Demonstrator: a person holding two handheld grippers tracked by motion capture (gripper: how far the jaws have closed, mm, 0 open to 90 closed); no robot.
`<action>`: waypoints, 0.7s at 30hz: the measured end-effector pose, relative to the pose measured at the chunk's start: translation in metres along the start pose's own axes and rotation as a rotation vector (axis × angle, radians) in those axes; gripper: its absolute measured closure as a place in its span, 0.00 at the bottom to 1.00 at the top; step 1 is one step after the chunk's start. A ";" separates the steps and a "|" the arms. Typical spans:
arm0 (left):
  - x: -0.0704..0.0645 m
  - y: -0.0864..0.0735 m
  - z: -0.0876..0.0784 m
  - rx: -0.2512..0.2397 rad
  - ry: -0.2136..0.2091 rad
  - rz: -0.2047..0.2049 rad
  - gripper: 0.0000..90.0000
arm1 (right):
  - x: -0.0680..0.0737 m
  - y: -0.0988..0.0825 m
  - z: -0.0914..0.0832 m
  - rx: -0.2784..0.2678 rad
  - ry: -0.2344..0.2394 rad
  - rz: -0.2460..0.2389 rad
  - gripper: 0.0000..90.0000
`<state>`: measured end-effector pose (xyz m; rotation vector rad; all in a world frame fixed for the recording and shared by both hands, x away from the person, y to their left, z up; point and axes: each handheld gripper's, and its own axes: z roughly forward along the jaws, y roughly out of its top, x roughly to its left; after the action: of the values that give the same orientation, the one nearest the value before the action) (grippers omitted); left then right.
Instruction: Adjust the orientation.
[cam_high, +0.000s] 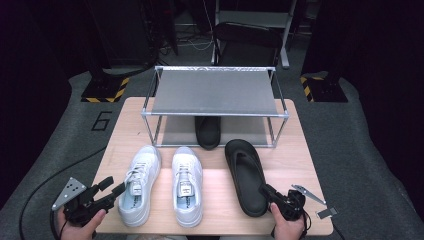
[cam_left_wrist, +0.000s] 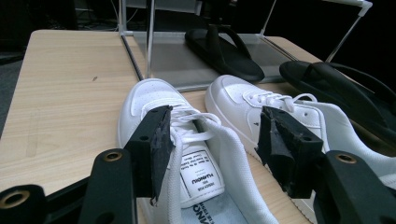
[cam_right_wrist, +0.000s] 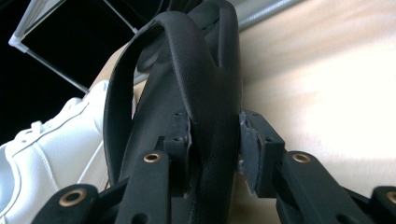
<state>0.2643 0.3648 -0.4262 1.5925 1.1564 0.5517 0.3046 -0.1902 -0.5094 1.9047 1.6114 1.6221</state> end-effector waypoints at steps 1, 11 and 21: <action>0.000 0.000 0.000 -0.002 0.001 -0.002 0.49 | 0.001 0.002 0.000 -0.002 -0.002 0.000 0.73; 0.001 0.000 -0.001 -0.003 0.003 -0.005 0.49 | 0.005 0.022 0.014 -0.059 -0.024 -0.012 0.73; 0.002 0.001 -0.002 -0.004 0.008 -0.004 0.49 | 0.006 0.042 0.039 -0.059 -0.031 0.032 0.73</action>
<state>0.2639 0.3678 -0.4253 1.5858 1.1643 0.5579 0.3594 -0.1834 -0.4918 1.9264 1.5120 1.6257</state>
